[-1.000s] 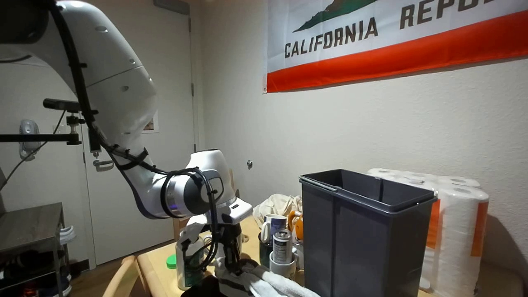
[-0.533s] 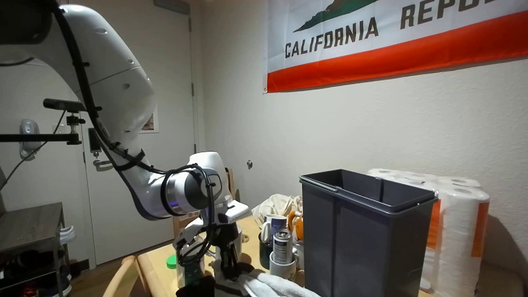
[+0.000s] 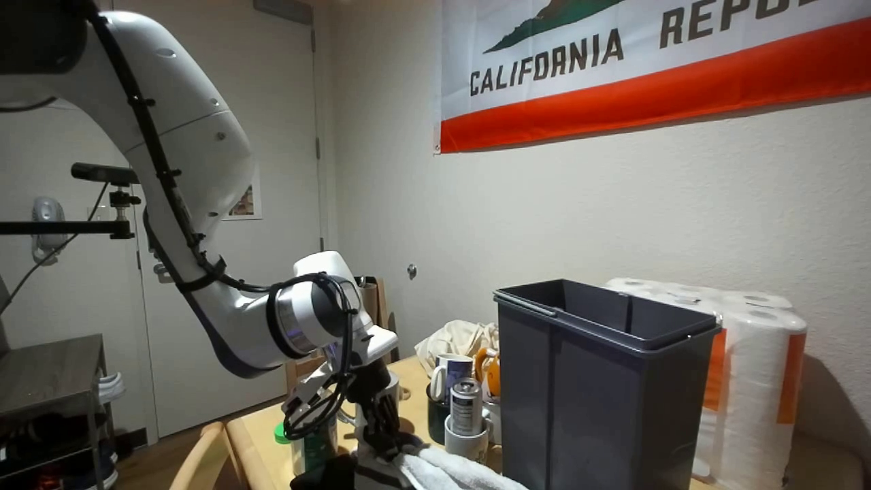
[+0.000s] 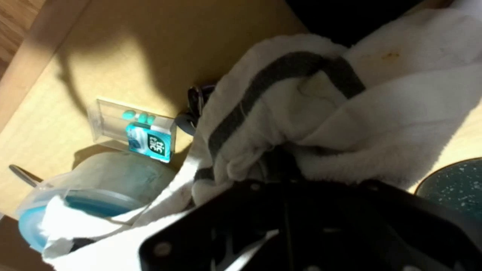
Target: Use the white towel to wipe the inside of the gray cup
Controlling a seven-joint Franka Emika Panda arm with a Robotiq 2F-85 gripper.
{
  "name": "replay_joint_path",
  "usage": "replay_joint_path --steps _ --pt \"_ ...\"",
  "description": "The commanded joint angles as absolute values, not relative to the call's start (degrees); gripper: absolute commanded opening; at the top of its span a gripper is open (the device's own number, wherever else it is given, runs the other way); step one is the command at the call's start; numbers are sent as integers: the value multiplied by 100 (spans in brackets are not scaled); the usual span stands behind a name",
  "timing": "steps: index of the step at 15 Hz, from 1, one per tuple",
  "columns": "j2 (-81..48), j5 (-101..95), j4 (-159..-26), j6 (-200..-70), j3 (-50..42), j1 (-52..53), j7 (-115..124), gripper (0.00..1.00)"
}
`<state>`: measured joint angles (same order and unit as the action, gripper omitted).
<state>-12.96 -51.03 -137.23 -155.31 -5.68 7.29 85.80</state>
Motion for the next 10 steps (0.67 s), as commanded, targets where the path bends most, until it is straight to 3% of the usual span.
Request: replay_joint_path --steps 1,10 --pt "-1211 -4899 -13836 -15719 -562 665 8719 1" --pt "-1249 -3667 -13410 -13881 -361 639 7776 1"
